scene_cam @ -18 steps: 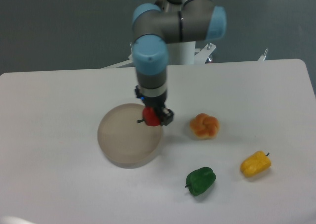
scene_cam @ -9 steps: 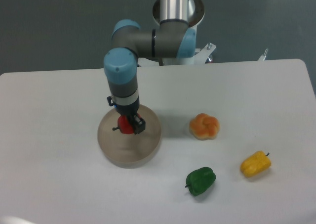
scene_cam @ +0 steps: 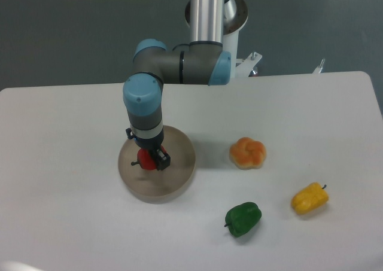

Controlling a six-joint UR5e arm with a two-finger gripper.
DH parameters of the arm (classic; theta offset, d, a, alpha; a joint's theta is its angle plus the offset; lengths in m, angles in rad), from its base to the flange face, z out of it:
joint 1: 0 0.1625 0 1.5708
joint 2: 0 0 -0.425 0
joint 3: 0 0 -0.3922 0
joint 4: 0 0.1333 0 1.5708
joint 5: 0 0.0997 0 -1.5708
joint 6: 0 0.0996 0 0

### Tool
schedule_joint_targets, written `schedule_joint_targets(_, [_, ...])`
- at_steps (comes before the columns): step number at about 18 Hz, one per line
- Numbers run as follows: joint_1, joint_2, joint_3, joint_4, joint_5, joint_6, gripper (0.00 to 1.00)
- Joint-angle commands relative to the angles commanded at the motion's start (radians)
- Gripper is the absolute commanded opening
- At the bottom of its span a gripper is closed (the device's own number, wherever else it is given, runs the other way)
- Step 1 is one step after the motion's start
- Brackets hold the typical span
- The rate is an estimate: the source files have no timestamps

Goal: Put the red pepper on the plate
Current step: 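Lower the red pepper onto the plate center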

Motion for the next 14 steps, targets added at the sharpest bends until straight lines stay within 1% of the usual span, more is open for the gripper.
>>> schedule_joint_targets(6, [0.000,-0.015,0.002,0.000,-0.002,0.009,0.33])
schedule_joint_targets(10, [0.000,-0.021,0.005,0.012,-0.012,0.011,0.34])
schedule_joint_targets(14, [0.002,-0.022,0.002,0.012,-0.012,0.012,0.34])
